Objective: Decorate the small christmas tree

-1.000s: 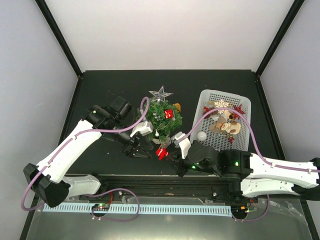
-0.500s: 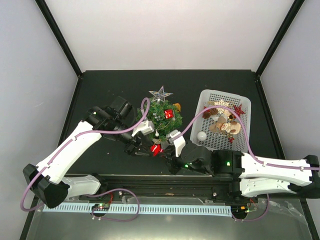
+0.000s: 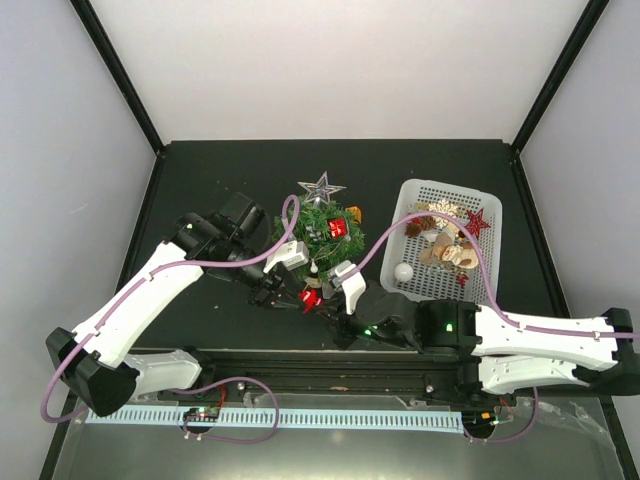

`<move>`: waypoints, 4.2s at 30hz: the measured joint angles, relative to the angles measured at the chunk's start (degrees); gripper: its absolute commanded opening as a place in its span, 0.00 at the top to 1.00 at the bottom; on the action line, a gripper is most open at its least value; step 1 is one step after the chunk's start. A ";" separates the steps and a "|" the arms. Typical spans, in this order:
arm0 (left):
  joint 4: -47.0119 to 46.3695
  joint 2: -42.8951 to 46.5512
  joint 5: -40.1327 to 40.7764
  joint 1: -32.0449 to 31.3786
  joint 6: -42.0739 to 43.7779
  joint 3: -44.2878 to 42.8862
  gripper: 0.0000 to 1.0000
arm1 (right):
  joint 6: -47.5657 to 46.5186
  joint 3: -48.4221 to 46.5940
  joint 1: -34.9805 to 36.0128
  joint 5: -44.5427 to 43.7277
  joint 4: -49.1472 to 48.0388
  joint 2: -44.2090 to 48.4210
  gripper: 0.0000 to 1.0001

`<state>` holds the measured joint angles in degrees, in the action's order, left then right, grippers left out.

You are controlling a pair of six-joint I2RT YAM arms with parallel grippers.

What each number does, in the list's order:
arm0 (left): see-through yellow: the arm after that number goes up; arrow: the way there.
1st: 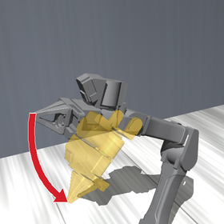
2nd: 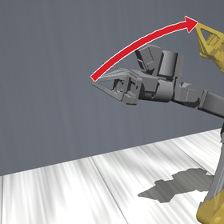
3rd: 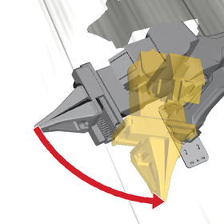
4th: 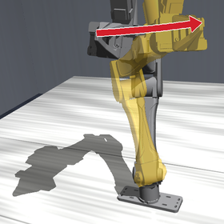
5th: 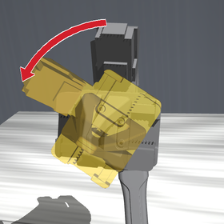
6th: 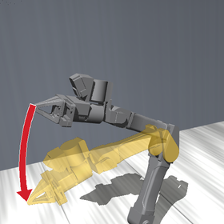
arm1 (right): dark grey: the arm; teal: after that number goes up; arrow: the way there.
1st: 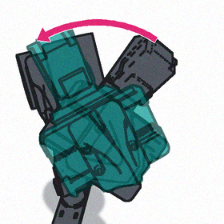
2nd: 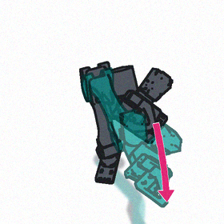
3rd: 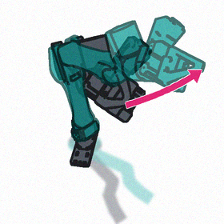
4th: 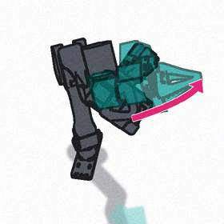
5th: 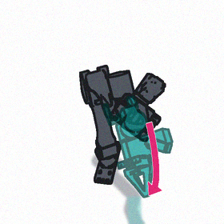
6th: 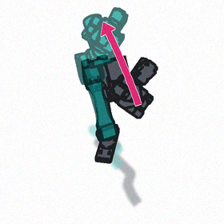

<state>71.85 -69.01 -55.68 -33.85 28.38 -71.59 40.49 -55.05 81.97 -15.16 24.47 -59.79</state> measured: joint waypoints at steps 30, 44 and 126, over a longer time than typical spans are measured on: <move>0.76 0.00 2.82 -0.22 1.95 -0.50 0.98 | -0.72 0.20 0.28 -1.33 -0.35 -3.08 0.71; 4.26 -1.16 3.21 -4.70 5.44 -0.52 0.99 | -1.97 3.34 0.26 -0.83 -3.89 4.13 0.70; -0.11 1.20 -0.11 -4.11 4.39 2.56 0.26 | -5.70 0.63 2.43 3.37 -9.92 4.98 0.99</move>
<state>71.75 -67.81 -55.79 -37.95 32.77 -69.04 34.79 -54.41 84.40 -11.79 14.55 -54.81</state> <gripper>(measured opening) 0.724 0.015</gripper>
